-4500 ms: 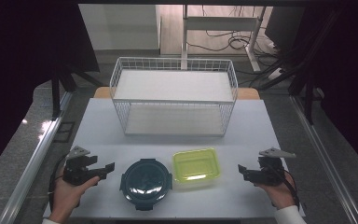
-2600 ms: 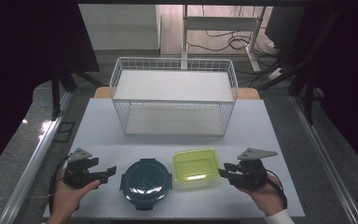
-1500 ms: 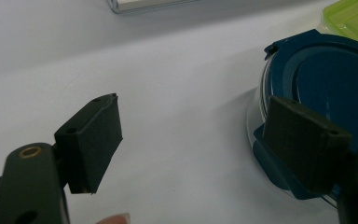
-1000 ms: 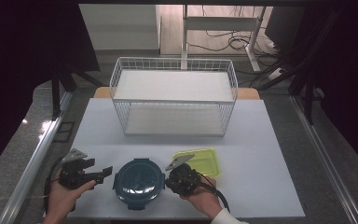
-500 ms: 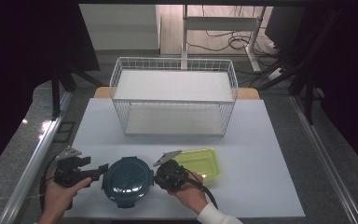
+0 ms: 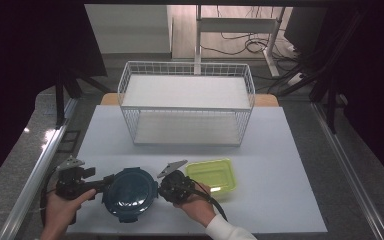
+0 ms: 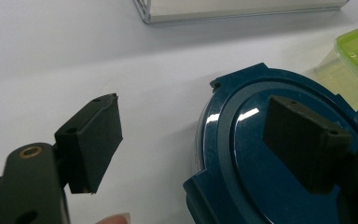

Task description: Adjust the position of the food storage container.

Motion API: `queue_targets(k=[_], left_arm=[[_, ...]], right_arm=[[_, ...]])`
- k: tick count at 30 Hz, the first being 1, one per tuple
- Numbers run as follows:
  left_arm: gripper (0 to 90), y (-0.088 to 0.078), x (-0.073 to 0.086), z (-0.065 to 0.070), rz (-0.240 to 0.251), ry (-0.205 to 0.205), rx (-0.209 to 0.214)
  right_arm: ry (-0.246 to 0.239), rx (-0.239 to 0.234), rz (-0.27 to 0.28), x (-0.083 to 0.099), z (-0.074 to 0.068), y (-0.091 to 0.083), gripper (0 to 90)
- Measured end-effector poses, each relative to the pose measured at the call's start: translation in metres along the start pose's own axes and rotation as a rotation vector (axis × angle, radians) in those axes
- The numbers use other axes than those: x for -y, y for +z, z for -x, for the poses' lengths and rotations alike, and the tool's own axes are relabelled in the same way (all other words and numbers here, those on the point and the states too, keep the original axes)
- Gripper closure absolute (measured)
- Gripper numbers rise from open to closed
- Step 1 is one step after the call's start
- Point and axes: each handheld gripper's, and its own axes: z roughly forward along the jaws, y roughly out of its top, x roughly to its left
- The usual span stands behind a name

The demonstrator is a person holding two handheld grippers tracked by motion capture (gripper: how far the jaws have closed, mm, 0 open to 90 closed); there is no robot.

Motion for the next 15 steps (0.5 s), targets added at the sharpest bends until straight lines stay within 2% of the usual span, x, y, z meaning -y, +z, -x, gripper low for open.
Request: queue_targets(k=[2, 4, 5, 7, 9, 10, 11, 12, 14, 15], left_arm=[[19.3, 0.0, 0.0, -0.001, 0.004, -0.001, 0.0], [19.3, -0.002, 0.001, -0.001, 0.006, -0.004, -0.003], [19.3, -0.003, 0.001, -0.001, 0.01, -0.003, -0.002], [19.1, -0.004, 0.001, -0.001, 0.01, -0.004, -0.003], [19.0, -0.004, 0.001, -0.001, 0.007, -0.006, -0.008], [18.8, -0.005, 0.001, 0.001, 0.01, -0.007, -0.008], [18.6, -0.005, 0.001, 0.001, 0.01, -0.007, -0.008], [18.6, -0.005, 0.0, 0.002, 0.009, -0.006, -0.009], [17.3, -0.006, 0.0, 0.005, 0.01, -0.005, -0.011], [17.3, -0.007, 0.0, 0.005, 0.012, -0.007, -0.016]], right_arm=[[0.0, -0.008, 0.005, 0.001, 0.001, 0.0, 89.0], [0.002, 0.007, 0.017, 0.002, 0.002, -0.002, 88.9], [0.027, -0.006, 0.055, 0.004, 0.006, -0.01, 88.8], [0.055, -0.01, 0.078, 0.006, 0.008, -0.017, 88.7], [0.062, -0.012, 0.083, 0.008, 0.009, -0.02, 88.0], [0.084, -0.021, 0.096, 0.011, 0.009, -0.024, 75.1], [0.084, -0.021, 0.096, 0.011, 0.009, -0.024, 75.1], [0.093, -0.012, 0.099, 0.011, 0.008, -0.025, 64.2], [0.138, 0.066, 0.103, 0.011, 0.006, -0.028, 39.3], [0.138, 0.066, 0.103, 0.011, 0.006, -0.028, 39.3]])
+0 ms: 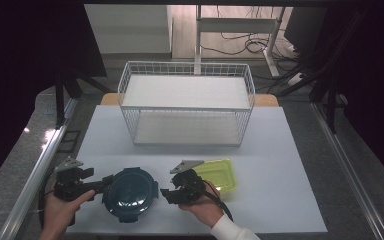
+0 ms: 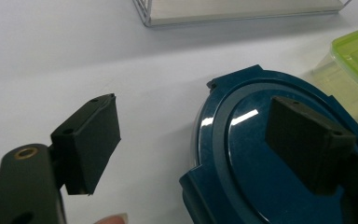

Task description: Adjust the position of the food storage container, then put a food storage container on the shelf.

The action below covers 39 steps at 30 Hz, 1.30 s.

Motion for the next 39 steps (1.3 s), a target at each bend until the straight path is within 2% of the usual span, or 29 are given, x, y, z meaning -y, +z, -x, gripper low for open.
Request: queue_targets(k=[3, 6, 8, 14, 20, 22, 24, 26, 31, 33, 36, 39], left_arm=[[15.8, -0.004, -0.001, 0.002, -0.001, -0.002, 0.005], [14.5, -0.006, -0.001, 0.001, -0.034, -0.013, 0.04], [11.6, -0.006, -0.002, 0.0, -0.048, -0.023, 0.042], [10.8, -0.01, -0.002, -0.002, -0.069, -0.033, 0.07], [8.0, -0.017, -0.004, -0.003, -0.08, -0.066, 0.119], [6.0, -0.018, -0.004, -0.003, -0.087, -0.077, 0.126], [5.5, -0.019, -0.004, -0.003, -0.1, -0.089, 0.151], [5.1, -0.02, -0.002, -0.005, -0.113, -0.115, 0.178], [5.4, -0.02, 0.002, -0.011, -0.136, -0.16, 0.202], [6.2, -0.019, 0.006, -0.015, -0.141, -0.184, 0.226], [7.2, -0.016, 0.011, -0.019, -0.139, -0.228, 0.253], [7.1, -0.011, 0.016, -0.021, -0.169, -0.241, 0.271]], right_arm=[[0.021, -0.016, 0.018, 0.002, 0.001, -0.006, 25.5], [0.035, -0.062, 0.011, 0.002, 0.005, -0.01, 19.2], [0.07, -0.082, 0.008, 0.001, 0.008, -0.011, 18.7], [0.098, -0.095, 0.005, 0.0, 0.008, -0.01, 17.1], [0.132, -0.101, 0.007, -0.003, 0.001, -0.007, 12.9], [0.168, -0.105, 0.005, -0.004, 0.0, -0.006, 9.9], [0.22, -0.119, 0.009, -0.004, -0.001, -0.005, 8.9], [0.243, -0.137, 0.001, -0.004, -0.002, -0.003, 8.9], [0.233, -0.148, -0.026, -0.005, -0.009, 0.005, 9.4], [0.239, -0.15, -0.032, -0.007, -0.011, 0.008, 9.4], [0.271, -0.168, -0.046, -0.009, -0.014, 0.016, 9.5], [0.291, -0.181, -0.057, -0.011, -0.017, 0.024, 9.5]])
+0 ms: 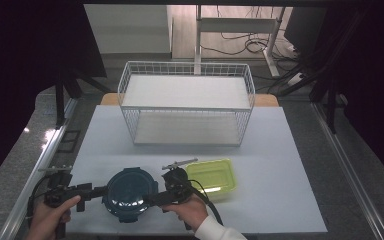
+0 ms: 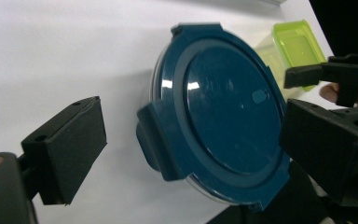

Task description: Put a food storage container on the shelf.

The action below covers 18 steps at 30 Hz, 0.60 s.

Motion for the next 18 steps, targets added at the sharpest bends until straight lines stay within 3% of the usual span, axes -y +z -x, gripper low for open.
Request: queue_targets(k=[4, 5, 7, 18], left_arm=[[7.1, 0.008, 0.002, -0.004, -0.028, -0.021, 0.022], [7.3, 0.01, 0.003, -0.004, -0.029, -0.024, 0.021], [7.9, 0.013, 0.005, -0.004, -0.024, -0.021, 0.001], [10.8, 0.03, 0.013, -0.01, -0.051, -0.081, 0.068]], right_arm=[[0.026, 0.003, -0.003, -0.003, 0.0, 0.008, 9.4], [0.057, -0.016, -0.007, -0.003, 0.003, 0.011, 9.4], [0.067, -0.02, -0.009, -0.003, 0.003, 0.013, 8.9], [0.098, -0.037, -0.035, -0.006, 0.008, 0.032, 10.3]])
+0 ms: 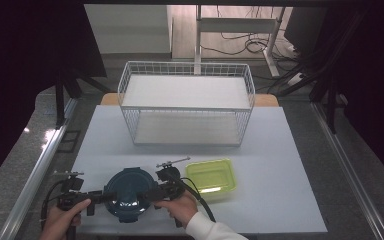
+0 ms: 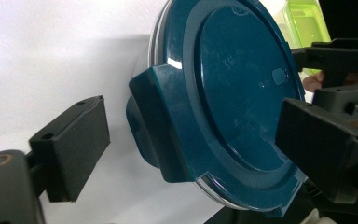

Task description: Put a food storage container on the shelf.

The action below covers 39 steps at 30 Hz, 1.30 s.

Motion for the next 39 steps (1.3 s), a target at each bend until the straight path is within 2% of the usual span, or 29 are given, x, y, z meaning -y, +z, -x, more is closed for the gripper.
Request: queue_targets(k=[2, 8, 13, 16, 17, 23, 26, 27, 29, 33, 34, 39], left_arm=[[12.1, 0.002, 0.002, -0.002, -0.006, -0.02, 0.03], [17.9, 0.006, 0.004, -0.005, -0.019, -0.047, 0.067], [22.6, 0.01, 0.004, -0.004, -0.022, -0.062, 0.054], [23.9, 0.01, 0.004, -0.005, -0.024, -0.078, 0.06], [24.6, 0.009, 0.004, -0.006, -0.025, -0.084, 0.067], [24.6, 0.01, 0.005, -0.006, -0.023, -0.088, 0.07], [26.1, 0.01, 0.004, -0.008, -0.02, -0.104, 0.08], [26.9, 0.01, 0.005, -0.009, -0.016, -0.121, 0.09], [28.2, 0.009, 0.005, -0.01, -0.012, -0.129, 0.094], [30.1, 0.007, 0.005, -0.007, -0.007, -0.119, 0.086], [31.1, 0.006, 0.005, -0.005, -0.003, -0.116, 0.081], [32.9, 0.003, 0.006, 0.0, 0.006, -0.108, 0.066]], right_arm=[[0.019, -0.008, -0.008, 0.0, 0.002, 0.004, 10.3], [0.054, -0.036, -0.028, 0.001, 0.003, 0.01, 10.3], [0.076, -0.055, -0.031, 0.0, 0.005, 0.011, 12.6], [0.08, -0.045, -0.036, 0.001, 0.006, 0.012, 15.3], [0.117, -0.061, -0.05, 0.001, 0.007, 0.014, 15.4], [0.15, -0.073, -0.067, 0.002, 0.007, 0.018, 12.2], [0.15, -0.063, -0.071, 0.002, 0.006, 0.015, 15.1], [0.153, -0.059, -0.068, 0.002, 0.006, 0.014, 16.7], [0.173, -0.061, -0.065, 0.001, 0.007, 0.012, 19.2], [0.203, -0.076, -0.068, 0.001, 0.01, 0.009, 23.0], [0.222, -0.083, -0.062, 0.001, 0.011, 0.008, 24.8], [0.253, -0.084, -0.041, 0.004, 0.011, 0.004, 27.1]])
